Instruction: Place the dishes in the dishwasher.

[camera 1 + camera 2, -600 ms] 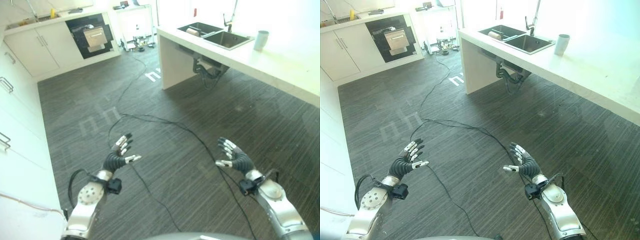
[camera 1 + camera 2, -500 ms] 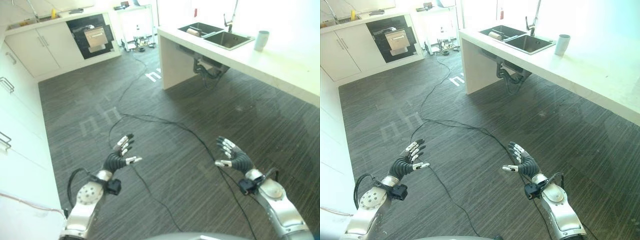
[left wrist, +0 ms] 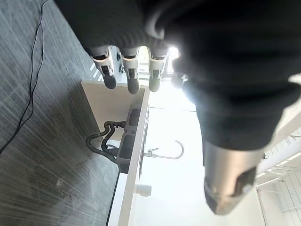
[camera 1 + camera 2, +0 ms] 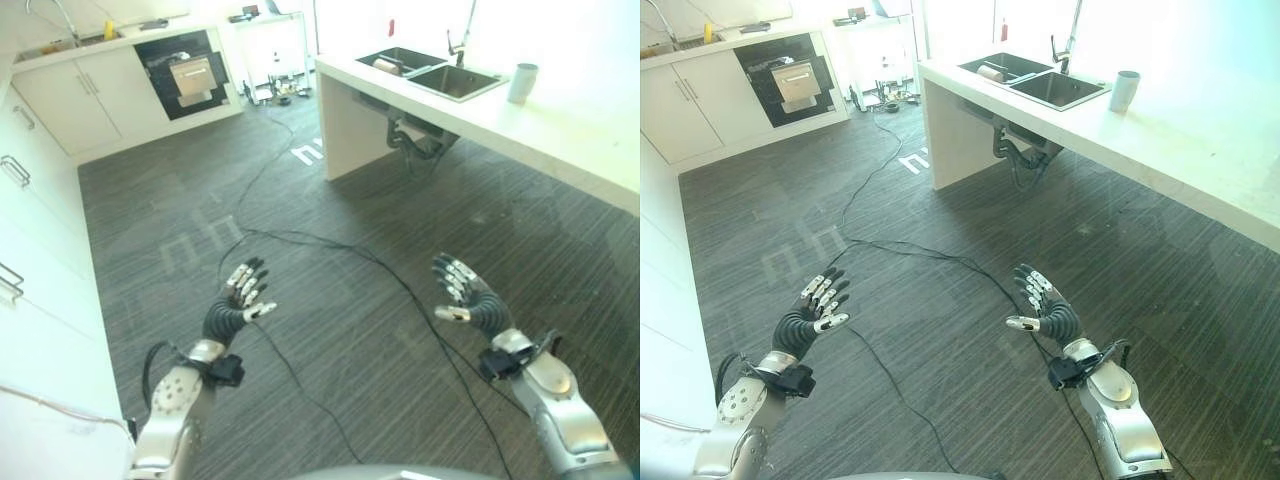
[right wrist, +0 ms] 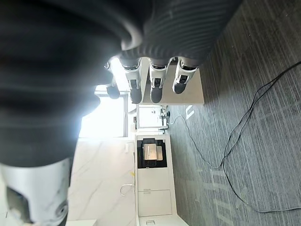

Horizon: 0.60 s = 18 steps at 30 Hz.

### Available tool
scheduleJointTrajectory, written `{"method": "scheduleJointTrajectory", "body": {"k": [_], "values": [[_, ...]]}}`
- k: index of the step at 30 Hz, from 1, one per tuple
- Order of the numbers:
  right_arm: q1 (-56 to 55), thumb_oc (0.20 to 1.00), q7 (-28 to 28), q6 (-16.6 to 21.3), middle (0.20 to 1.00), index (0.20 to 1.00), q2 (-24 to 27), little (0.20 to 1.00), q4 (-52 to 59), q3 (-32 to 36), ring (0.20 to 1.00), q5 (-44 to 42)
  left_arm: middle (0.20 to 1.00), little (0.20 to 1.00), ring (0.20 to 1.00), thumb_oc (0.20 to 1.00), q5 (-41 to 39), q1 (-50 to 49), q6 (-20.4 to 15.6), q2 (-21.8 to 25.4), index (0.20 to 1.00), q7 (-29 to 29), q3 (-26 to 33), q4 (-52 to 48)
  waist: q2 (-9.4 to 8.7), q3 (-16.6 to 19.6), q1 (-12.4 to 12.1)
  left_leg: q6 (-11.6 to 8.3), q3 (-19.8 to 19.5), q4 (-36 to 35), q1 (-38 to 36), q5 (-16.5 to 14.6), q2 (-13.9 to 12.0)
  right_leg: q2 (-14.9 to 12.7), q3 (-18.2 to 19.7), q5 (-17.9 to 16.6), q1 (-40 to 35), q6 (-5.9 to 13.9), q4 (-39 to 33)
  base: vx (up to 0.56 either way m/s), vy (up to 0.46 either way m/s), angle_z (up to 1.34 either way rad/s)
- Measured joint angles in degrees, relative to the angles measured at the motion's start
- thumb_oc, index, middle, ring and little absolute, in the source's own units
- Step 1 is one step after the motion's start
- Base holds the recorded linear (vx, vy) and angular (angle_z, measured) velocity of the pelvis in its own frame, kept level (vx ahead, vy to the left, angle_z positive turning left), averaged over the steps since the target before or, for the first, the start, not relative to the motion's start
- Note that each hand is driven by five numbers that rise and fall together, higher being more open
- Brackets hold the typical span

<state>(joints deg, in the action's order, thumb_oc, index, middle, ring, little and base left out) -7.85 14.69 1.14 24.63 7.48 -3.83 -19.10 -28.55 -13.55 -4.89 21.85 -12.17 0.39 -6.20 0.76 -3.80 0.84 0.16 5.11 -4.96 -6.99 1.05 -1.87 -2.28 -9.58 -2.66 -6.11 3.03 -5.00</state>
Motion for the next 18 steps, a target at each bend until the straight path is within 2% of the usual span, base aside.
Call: {"method": "scheduleJointTrajectory", "body": {"k": [9,10,11,14,15,16,17,18], "values": [[-2.5,1.000,0.1,1.0,1.000,1.000,1.1,1.000,0.4,1.0,1.000,-0.1,1.000,1.000,1.000,1.000,0.3,-2.2,0.1,0.6,1.000,-0.6,0.1,-0.5,-0.02,0.0,0.0,-0.15,0.0,0.0,0.1,0.1,-0.3,0.5,0.1,0.2,0.2,0.11,0.0,0.03,-0.092,-0.01],[-2.5,1.000,0.2,1.0,1.000,1.000,1.1,1.000,0.4,1.0,1.000,-0.1,1.000,1.000,1.000,1.000,0.3,-2.3,0.1,0.9,1.000,-0.6,0.1,-0.5,-0.06,0.0,-0.2,-0.29,0.1,0.2,0.1,0.2,-0.4,0.7,0.3,0.6,0.2,0.50,0.0,-0.01,-0.099,-0.06],[-2.5,1.000,0.6,1.0,1.000,1.000,1.1,1.000,0.4,1.0,1.000,-0.1,1.000,1.000,1.000,1.000,0.2,-2.3,0.1,1.3,1.000,-0.6,0.1,-0.5,-0.47,-0.1,-0.4,-0.37,0.2,1.9,1.1,0.1,-0.4,0.7,0.5,1.0,0.6,0.10,0.0,-0.02,-0.116,-0.02],[-1.8,1.000,1.0,1.1,1.000,1.000,1.3,1.000,0.3,0.5,1.000,-0.1,1.000,1.000,1.000,1.000,0.2,-1.0,0.1,1.7,1.000,-0.4,0.1,0.0,-3.21,-1.2,-0.9,-1.65,0.1,15.7,8.9,-0.3,0.5,-0.6,1.4,1.9,1.8,-1.66,0.6,-0.01,-0.106,0.07],[-1.3,1.000,1.1,1.2,1.000,1.000,1.4,1.000,0.3,0.5,1.000,-0.1,1.000,1.000,1.000,1.000,0.2,-0.4,0.0,1.8,1.000,-0.3,0.1,0.3,-4.13,-2.1,-1.3,-2.66,0.1,23.1,12.7,0.3,0.7,-1.4,1.5,2.4,2.1,-2.75,1.6,0.06,-0.033,0.03],[-0.9,1.000,1.3,1.7,1.000,1.000,1.5,1.000,0.3,0.5,1.000,-0.1,1.000,1.000,1.000,1.000,0.2,-0.6,0.0,1.7,1.000,-0.1,0.1,0.7,-4.87,-2.8,-1.9,-5.01,-0.3,30.7,16.5,2.5,0.7,-1.8,1.9,2.7,2.3,-3.45,2.6,0.13,0.024,-0.07],[-0.9,1.000,1.3,2.1,1.000,1.000,1.6,1.000,0.3,0.5,1.000,-0.1,1.000,1.000,1.000,1.000,0.2,-1.2,-0.2,1.5,1.000,0.2,0.1,0.8,-5.38,-3.4,-2.7,-5.53,-1.5,35.3,19.2,3.6,0.7,-1.9,2.4,3.1,2.3,-4.25,3.2,0.16,0.065,-0.14],[-1.1,1.000,1.6,2.6,1.000,1.000,1.4,1.000,0.1,0.5,1.000,-0.1,1.000,1.000,1.000,1.000,0.2,-2.1,-0.5,1.2,1.000,0.3,0.1,1.1,-5.11,-3.5,-2.8,-4.93,-1.5,37.7,21.5,2.3,0.1,-1.9,2.4,3.3,2.1,-4.55,3.1,0.23,0.121,-0.10]]}}
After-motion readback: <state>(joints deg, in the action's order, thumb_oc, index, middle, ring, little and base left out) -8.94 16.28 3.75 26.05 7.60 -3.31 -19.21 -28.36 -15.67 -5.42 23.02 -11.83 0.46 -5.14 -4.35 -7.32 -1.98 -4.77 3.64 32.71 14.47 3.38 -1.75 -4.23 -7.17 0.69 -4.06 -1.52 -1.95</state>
